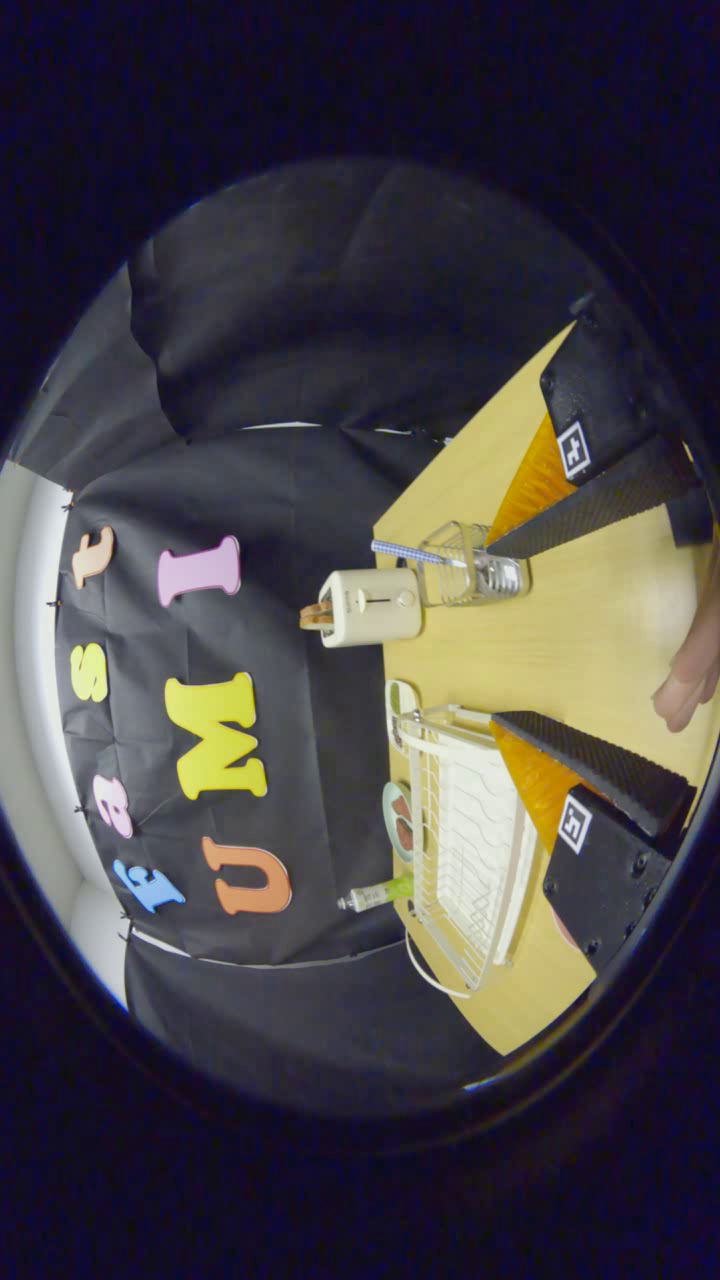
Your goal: Take the plate from the dish rack, then take the spoon from the basket and place it into the plate.
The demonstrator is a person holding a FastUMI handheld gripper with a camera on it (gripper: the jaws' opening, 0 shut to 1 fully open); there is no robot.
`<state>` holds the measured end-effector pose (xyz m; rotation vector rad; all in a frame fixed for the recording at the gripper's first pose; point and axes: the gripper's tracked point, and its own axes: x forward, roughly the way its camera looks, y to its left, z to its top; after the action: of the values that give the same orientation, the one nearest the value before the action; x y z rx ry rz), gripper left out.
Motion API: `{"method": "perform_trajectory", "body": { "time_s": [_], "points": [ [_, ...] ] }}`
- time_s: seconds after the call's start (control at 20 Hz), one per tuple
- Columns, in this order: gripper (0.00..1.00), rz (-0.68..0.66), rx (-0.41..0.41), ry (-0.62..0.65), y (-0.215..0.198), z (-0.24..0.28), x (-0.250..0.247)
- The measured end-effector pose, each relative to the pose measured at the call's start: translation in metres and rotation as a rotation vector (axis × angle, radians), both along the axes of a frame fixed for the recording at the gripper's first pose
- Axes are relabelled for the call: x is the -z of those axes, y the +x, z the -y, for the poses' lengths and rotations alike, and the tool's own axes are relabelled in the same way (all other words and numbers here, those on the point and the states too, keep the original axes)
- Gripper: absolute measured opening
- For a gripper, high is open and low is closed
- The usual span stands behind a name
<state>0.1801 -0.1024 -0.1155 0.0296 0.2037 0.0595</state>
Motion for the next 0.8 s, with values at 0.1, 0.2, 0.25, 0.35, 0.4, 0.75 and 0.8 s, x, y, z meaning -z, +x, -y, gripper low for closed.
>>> {"method": "perform_trajectory", "body": {
  "time_s": [0.1,0.2,0.25,0.35,0.4,0.75,0.8],
  "points": [
    [0.99,-0.010,-0.024,0.000,0.022,0.012,-0.004],
    [0.98,0.016,-0.012,-0.017,0.045,0.030,-0.015],
    [0.98,0.021,-0.012,-0.021,0.057,0.035,-0.019],
    [0.98,0.021,-0.027,-0.012,0.081,0.037,-0.021],
    [0.98,0.013,-0.025,0.002,0.097,0.040,-0.021],
    [0.93,-0.087,-0.037,0.119,0.183,0.045,-0.014],
    [0.89,-0.099,-0.050,0.142,0.192,0.044,-0.014]
  ]
}}
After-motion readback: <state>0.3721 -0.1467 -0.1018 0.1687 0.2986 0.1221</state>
